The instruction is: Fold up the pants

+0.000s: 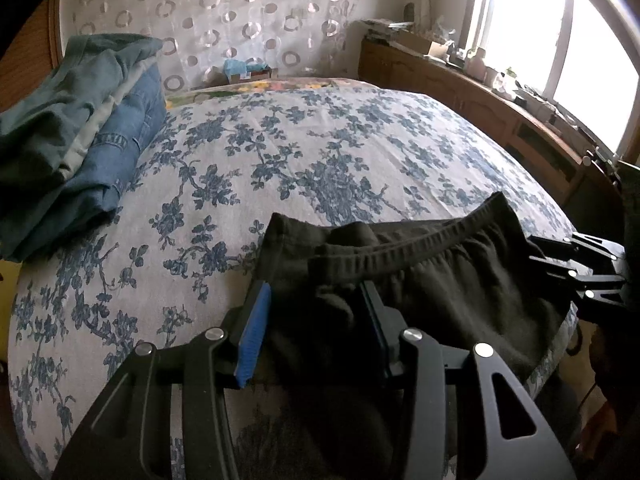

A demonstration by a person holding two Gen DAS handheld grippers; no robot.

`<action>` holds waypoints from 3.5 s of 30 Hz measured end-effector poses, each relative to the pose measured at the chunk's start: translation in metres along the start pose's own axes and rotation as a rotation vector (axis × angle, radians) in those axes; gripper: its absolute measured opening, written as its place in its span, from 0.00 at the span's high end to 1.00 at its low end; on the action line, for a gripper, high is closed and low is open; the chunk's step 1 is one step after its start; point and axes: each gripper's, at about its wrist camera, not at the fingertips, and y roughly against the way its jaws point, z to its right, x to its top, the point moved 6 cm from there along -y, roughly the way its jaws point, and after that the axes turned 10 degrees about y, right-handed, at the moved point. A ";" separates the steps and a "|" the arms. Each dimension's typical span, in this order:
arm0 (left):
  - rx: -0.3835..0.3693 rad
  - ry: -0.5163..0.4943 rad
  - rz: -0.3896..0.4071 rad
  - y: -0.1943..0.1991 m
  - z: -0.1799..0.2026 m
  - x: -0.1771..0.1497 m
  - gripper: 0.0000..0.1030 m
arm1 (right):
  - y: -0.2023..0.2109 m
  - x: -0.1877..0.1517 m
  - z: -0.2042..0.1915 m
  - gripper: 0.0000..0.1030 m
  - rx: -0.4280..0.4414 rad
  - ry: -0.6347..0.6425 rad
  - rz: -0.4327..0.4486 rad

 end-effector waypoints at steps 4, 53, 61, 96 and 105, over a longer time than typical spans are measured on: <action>0.032 -0.019 -0.001 0.001 0.002 -0.006 0.53 | -0.001 0.001 0.000 0.55 -0.004 -0.008 -0.004; -0.099 0.048 -0.076 -0.004 -0.010 0.008 0.47 | -0.030 0.025 0.001 0.55 -0.023 0.018 -0.010; -0.062 0.058 -0.015 0.001 -0.016 0.017 0.47 | -0.032 0.025 -0.002 0.71 0.004 0.026 -0.005; -0.207 0.000 0.177 0.089 0.030 0.038 0.85 | 0.039 0.048 -0.012 0.90 0.052 0.036 0.206; -0.205 -0.033 0.267 0.128 0.042 0.062 0.85 | 0.075 0.072 -0.015 0.90 0.035 0.072 0.283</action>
